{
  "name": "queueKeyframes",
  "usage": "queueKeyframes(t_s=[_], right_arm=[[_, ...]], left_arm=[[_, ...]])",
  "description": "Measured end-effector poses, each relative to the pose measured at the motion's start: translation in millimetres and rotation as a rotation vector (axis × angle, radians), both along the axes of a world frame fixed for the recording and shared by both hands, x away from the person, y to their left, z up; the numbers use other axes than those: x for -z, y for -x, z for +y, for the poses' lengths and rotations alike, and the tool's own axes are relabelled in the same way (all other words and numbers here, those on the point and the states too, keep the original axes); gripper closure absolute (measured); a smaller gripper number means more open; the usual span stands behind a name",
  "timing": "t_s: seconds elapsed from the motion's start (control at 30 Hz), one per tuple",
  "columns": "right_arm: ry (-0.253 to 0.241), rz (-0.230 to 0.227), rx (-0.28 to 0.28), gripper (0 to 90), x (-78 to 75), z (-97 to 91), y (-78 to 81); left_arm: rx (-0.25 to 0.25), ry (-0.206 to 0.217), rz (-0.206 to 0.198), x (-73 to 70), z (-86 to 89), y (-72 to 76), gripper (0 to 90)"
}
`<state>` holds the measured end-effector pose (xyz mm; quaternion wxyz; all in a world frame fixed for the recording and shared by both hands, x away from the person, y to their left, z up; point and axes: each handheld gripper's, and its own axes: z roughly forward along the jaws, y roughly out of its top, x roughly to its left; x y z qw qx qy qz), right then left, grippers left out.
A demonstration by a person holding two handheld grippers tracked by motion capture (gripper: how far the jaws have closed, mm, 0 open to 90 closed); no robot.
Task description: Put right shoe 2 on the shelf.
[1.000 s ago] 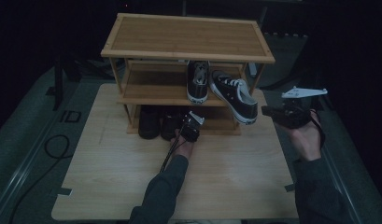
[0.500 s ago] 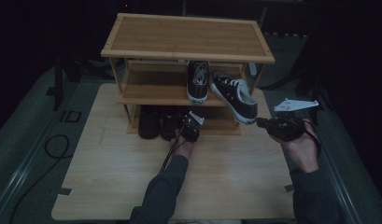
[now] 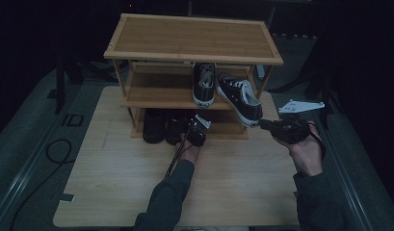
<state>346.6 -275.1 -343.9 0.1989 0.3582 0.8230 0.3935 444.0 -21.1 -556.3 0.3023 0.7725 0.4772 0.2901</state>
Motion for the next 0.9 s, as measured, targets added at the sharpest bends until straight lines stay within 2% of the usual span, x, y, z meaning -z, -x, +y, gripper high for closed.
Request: queueKeyframes(t_s=[0.77, 0.9], right_arm=[[-0.058, -0.002, -0.052, 90.0, 0.1, 26.3, -6.8], [-0.057, -0.017, -0.047, 90.0, 0.0, 29.3, -8.6]], left_arm=[[-0.01, 0.007, 0.003, 0.0, -0.8, -0.4, 90.0], [-0.011, 0.01, 0.004, 0.0, -0.8, -0.4, 90.0]])
